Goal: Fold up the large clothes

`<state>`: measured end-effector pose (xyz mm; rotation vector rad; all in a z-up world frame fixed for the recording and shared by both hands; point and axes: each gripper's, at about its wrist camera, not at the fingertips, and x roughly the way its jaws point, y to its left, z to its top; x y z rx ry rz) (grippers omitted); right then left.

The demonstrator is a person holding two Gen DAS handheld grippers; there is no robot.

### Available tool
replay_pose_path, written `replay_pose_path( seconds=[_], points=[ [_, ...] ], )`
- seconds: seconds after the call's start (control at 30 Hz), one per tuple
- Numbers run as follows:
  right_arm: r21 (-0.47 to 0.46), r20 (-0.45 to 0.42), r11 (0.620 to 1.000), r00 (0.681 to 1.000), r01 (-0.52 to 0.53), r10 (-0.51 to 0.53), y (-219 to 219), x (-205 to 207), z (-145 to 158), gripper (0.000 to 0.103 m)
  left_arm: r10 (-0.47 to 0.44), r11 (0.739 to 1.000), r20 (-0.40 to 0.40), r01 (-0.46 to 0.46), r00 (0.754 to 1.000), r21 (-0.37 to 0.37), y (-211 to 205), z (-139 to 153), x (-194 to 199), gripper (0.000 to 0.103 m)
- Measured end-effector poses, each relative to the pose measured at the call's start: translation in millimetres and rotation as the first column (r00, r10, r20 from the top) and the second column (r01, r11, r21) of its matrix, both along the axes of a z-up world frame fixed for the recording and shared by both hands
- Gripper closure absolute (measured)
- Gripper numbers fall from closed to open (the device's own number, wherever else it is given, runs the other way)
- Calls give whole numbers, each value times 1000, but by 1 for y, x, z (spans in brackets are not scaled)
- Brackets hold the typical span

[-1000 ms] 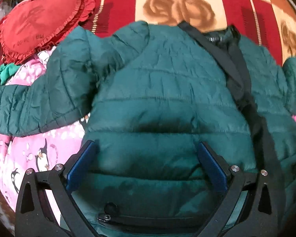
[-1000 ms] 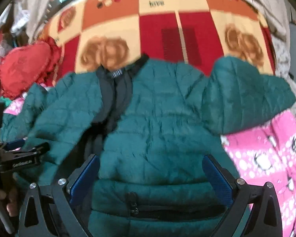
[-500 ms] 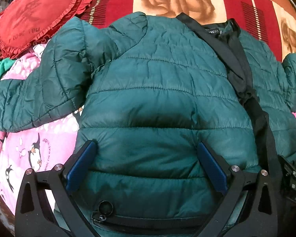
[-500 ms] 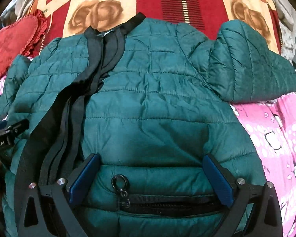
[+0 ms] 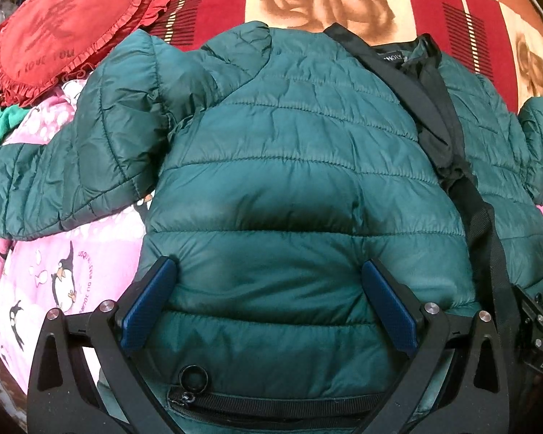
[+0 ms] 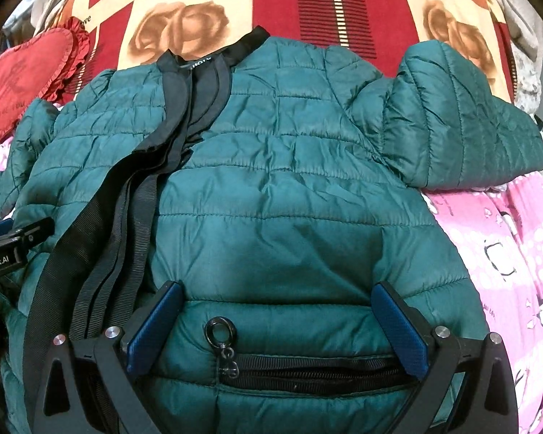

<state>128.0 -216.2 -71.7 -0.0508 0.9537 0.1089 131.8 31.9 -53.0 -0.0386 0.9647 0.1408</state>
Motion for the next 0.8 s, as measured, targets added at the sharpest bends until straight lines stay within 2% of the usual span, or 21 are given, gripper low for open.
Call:
replay_pose_path(
  seconds=[0.8],
  points=[
    [-12,-1,1000,1000,3,-3,1,-1,0,0,4,1000,3,-4,1000,3,-1,0,0,0]
  ],
)
